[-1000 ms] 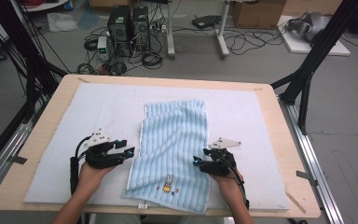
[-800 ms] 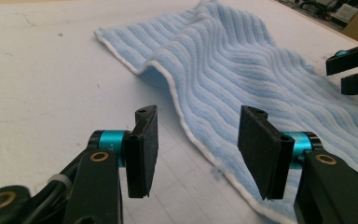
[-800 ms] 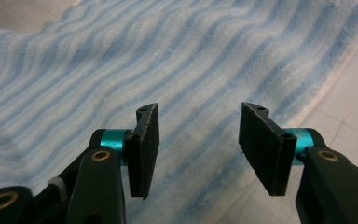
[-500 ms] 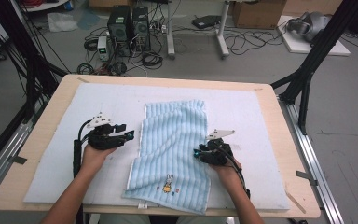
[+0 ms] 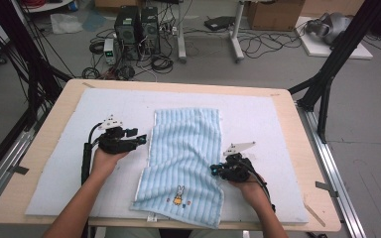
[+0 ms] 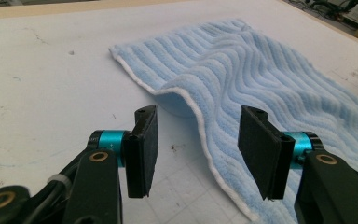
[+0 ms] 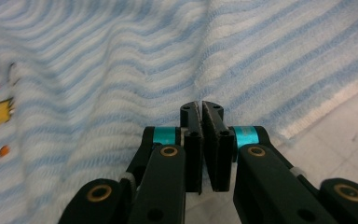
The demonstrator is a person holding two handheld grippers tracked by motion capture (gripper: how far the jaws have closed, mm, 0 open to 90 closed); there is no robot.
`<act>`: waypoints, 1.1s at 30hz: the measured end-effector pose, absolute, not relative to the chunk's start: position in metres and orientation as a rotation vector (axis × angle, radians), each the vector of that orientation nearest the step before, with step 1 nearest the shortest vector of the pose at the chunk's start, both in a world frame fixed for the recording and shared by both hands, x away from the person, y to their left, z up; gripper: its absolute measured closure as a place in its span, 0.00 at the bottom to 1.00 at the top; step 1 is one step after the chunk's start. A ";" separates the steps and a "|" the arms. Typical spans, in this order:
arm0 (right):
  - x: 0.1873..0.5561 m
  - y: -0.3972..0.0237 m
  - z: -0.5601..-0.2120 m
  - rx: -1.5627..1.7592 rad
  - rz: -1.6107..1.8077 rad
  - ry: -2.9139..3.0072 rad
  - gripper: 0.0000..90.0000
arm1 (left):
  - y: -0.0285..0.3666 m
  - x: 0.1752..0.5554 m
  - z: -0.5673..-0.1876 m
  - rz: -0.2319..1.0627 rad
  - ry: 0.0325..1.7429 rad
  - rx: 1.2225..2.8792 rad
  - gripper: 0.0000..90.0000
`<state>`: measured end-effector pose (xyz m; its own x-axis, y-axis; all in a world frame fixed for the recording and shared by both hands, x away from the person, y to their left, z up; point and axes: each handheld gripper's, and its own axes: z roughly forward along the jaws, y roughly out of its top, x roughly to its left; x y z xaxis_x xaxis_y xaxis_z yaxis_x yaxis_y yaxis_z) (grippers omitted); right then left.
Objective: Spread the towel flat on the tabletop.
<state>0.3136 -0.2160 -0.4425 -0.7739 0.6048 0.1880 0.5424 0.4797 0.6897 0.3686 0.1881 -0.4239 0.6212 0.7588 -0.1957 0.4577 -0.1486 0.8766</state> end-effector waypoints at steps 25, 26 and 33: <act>0.316 -0.235 -0.433 1.153 1.314 2.384 0.56 | 0.137 0.390 -0.449 0.307 0.925 2.051 0.96; 0.316 -0.232 -0.434 1.172 1.318 2.381 0.53 | 0.139 0.389 -0.449 0.280 0.931 2.052 0.96; 0.317 -0.201 -0.445 1.064 1.103 2.466 0.75 | 0.152 0.378 -0.447 0.205 0.940 2.054 0.97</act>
<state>0.3168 -0.2008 -0.4447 -0.7069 0.7034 0.0742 0.5242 0.4506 0.7226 0.3784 0.1523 -0.4468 0.7048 0.6854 -0.1831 0.5468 -0.3605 0.7557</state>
